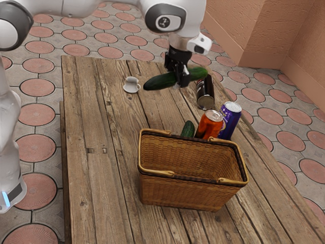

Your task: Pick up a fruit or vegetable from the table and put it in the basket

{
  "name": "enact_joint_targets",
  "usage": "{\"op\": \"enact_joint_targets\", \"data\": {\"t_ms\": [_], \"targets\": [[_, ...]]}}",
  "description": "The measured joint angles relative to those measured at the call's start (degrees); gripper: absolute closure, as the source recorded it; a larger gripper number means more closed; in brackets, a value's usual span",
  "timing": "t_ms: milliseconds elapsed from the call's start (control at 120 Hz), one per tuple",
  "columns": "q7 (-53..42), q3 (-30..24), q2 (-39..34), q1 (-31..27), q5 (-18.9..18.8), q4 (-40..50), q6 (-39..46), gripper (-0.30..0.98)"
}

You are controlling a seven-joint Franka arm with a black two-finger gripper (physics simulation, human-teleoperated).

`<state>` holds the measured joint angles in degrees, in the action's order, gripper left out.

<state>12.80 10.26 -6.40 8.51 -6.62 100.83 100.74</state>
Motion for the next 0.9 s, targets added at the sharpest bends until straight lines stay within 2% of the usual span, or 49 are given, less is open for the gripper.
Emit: {"op": "enact_joint_targets", "data": {"t_ms": [208, 300, 408, 642, 900], "targets": [[-17.0, -1.9, 1.0, 4.9, 1.1, -1.3, 1.4, 0.49], [-22.9, -2.2, 3.3, 8.2, 2.2, -3.0, 1.9, 0.49], [-28.5, -4.3, 6.7, 9.4, 3.7, -6.2, 2.2, 0.5], [-35.9, -9.2, 9.1, 10.7, 5.1, -7.9, 2.9, 0.5], [-40.4, -11.9, 13.7, 8.7, 5.4, -10.8, 3.7, 0.5]]}}
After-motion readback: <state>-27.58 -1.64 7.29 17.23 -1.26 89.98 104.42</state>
